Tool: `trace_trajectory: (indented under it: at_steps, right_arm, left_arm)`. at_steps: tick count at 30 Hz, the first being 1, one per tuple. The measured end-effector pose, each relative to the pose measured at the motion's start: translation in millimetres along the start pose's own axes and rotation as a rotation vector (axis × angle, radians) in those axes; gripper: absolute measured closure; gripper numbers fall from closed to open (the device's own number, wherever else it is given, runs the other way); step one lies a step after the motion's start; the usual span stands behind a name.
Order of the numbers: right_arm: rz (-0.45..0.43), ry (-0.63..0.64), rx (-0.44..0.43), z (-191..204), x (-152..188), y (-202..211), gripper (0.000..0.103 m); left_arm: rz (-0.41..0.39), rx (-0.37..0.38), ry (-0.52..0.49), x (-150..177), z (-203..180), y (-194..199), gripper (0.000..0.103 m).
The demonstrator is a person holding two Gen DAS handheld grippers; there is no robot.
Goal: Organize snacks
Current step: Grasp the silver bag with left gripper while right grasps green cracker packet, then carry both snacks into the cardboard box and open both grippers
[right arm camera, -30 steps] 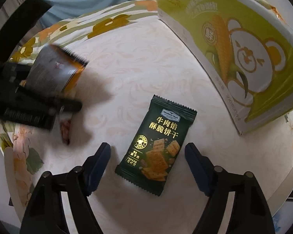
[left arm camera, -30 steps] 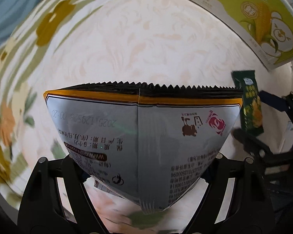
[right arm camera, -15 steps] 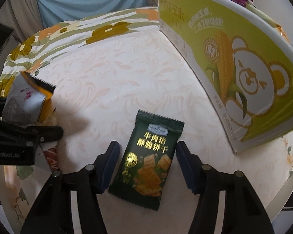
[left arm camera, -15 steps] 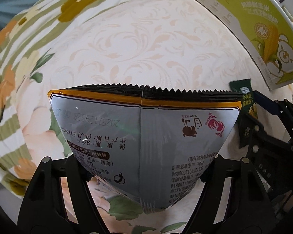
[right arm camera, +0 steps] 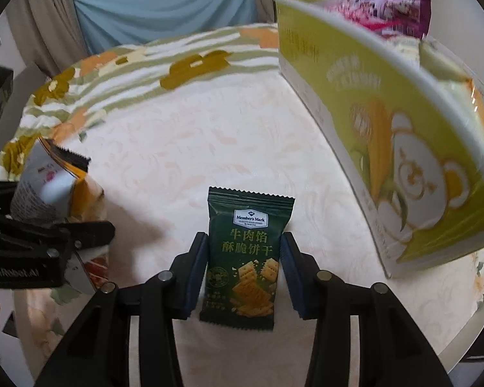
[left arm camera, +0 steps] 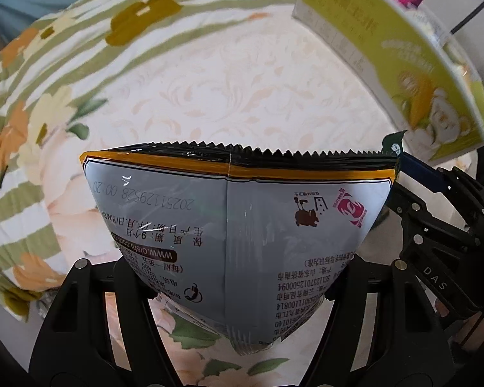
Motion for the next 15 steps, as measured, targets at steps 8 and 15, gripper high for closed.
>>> trace_trajectory:
  at_steps: [8, 15]
  right_arm:
    - [-0.132, -0.019, -0.044, -11, -41, 58, 0.063]
    - [-0.276, -0.018, -0.102, -38, -78, 127, 0.063]
  left_arm:
    - [-0.106, 0.018, 0.003, -28, -23, 53, 0.037]
    - [-0.22, 0.027, 0.026, -68, -70, 101, 0.037]
Point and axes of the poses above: each gripper's, at about its wrist camera, not at the fingertips, and y roughly against the way its jaws point, z to its left, x to its underside, the point moved 6 cm from there along -y, roughly the way its jaws point, and after that the axes turned 5 degrees about y, right-handed, at the moved point
